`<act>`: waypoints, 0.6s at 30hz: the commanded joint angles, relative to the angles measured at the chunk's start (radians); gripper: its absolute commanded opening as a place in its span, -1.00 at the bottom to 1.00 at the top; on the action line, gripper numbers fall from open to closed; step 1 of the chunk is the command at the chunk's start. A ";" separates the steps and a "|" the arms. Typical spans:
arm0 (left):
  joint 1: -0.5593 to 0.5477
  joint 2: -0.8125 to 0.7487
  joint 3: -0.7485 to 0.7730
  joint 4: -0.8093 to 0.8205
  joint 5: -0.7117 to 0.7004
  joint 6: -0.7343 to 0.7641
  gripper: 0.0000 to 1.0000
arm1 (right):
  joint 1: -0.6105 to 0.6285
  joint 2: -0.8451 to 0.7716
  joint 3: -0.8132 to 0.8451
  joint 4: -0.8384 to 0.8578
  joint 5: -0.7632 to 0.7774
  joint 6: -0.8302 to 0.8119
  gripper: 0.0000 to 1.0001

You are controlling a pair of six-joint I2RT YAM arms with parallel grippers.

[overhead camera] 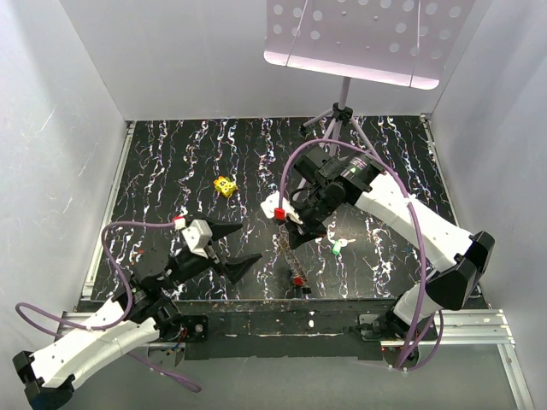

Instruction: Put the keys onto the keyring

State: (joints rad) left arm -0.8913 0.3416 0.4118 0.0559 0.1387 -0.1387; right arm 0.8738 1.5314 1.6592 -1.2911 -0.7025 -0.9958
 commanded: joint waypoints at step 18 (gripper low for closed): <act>0.005 0.336 0.051 0.240 0.205 -0.024 0.33 | 0.008 0.039 0.083 0.038 -0.028 0.060 -0.97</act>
State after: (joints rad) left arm -0.8913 0.6369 0.4149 0.2436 0.2905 -0.1505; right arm 0.8776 1.5642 1.6920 -1.2774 -0.6975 -0.9596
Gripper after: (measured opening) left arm 0.698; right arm 0.024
